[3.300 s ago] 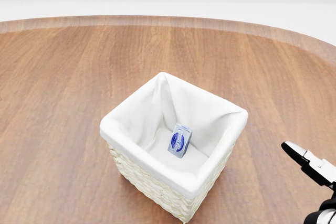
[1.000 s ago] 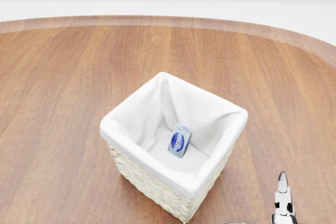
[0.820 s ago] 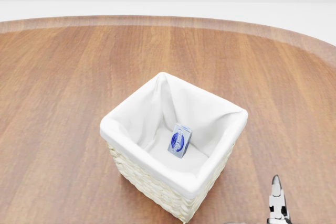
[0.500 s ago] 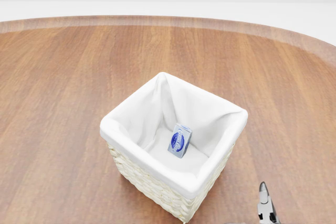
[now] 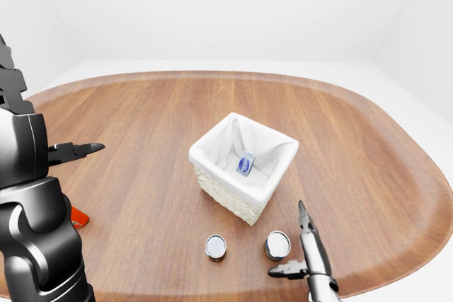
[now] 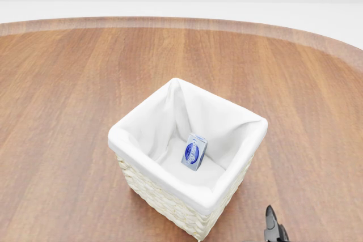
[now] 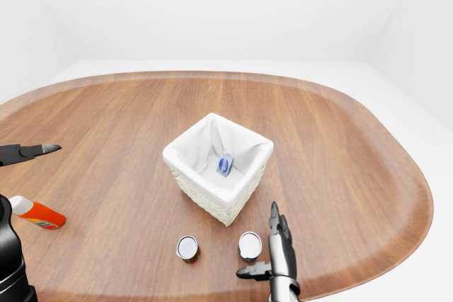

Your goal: Pick up the alphabet soup and the cream cheese box, and put them in the basket.

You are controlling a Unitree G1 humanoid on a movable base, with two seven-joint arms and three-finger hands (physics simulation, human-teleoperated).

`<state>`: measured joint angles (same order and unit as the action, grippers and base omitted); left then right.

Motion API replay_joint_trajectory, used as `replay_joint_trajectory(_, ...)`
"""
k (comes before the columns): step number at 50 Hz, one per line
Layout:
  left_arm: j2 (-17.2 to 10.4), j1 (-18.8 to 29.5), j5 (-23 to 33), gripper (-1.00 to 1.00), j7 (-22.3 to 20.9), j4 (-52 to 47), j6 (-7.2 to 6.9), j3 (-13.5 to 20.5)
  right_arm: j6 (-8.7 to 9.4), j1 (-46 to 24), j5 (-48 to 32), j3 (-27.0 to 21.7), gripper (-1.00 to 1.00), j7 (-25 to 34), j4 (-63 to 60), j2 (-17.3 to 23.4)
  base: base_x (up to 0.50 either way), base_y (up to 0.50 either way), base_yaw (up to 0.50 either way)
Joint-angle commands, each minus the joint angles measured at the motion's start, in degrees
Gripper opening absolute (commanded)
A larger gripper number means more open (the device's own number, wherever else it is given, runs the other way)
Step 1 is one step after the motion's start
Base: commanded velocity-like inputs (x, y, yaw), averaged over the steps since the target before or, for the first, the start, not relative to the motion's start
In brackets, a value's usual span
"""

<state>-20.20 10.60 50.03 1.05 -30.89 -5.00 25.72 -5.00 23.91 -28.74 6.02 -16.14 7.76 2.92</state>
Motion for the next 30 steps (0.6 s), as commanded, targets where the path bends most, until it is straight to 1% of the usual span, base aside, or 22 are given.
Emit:
replay_joint_trajectory(1,0.1,-0.1,0.0,1.0,-0.1,-0.2,0.0,0.0,0.0,-1.2,-2.1,1.6,1.0,-1.2,3.1,0.4,0.0,0.0,0.0)
replay_joint_trajectory(6,0.0,0.0,0.0,1.0,-0.6,-0.6,0.0,0.1,0.0,-2.3,-2.8,1.8,1.0,-2.3,4.8,0.4,0.0,0.0,0.0)
replay_joint_trajectory(12,0.1,-0.1,0.0,1.0,0.5,0.6,0.0,-0.1,0.0,-3.2,-3.5,2.4,1.0,-3.1,6.2,0.1,0.0,0.0,0.0)
replay_joint_trajectory(13,0.0,0.0,0.1,1.0,-0.3,-0.3,0.0,0.0,0.0,-3.4,-3.8,2.6,1.0,-3.5,6.9,0.1,0.0,0.0,0.0)
replay_joint_trajectory(16,0.1,0.0,0.1,1.0,-0.6,-0.7,0.0,0.1,0.0,-4.3,-4.2,2.7,1.0,-4.4,8.9,0.2,0.0,0.0,0.0)
replay_joint_trajectory(18,0.2,-0.2,0.0,1.0,0.4,0.3,0.0,0.0,0.0,-4.2,-1.8,3.3,1.0,-1.9,9.2,0.1,0.0,0.0,0.0)
replay_joint_trajectory(19,0.2,-0.2,0.1,1.0,0.2,0.2,0.0,-0.1,0.0,-3.9,-2.0,3.4,1.0,-1.9,8.7,0.1,0.0,0.0,0.0)
replay_joint_trajectory(25,0.2,-0.2,0.0,1.0,0.1,0.0,0.0,0.0,0.0,-6.2,-4.4,3.8,1.0,-4.8,12.9,-0.3,0.0,0.0,0.0)
replay_joint_trajectory(27,0.2,-0.3,0.0,1.0,0.2,0.1,0.0,-0.1,0.0,-6.5,-3.7,4.0,1.0,-4.1,13.7,-0.4,0.0,0.0,0.0)
replay_joint_trajectory(30,0.2,-0.1,0.1,1.0,-0.5,-0.6,0.0,0.0,0.0,-8.4,-4.3,3.8,1.0,-5.2,16.9,-0.4,0.0,0.0,0.0)
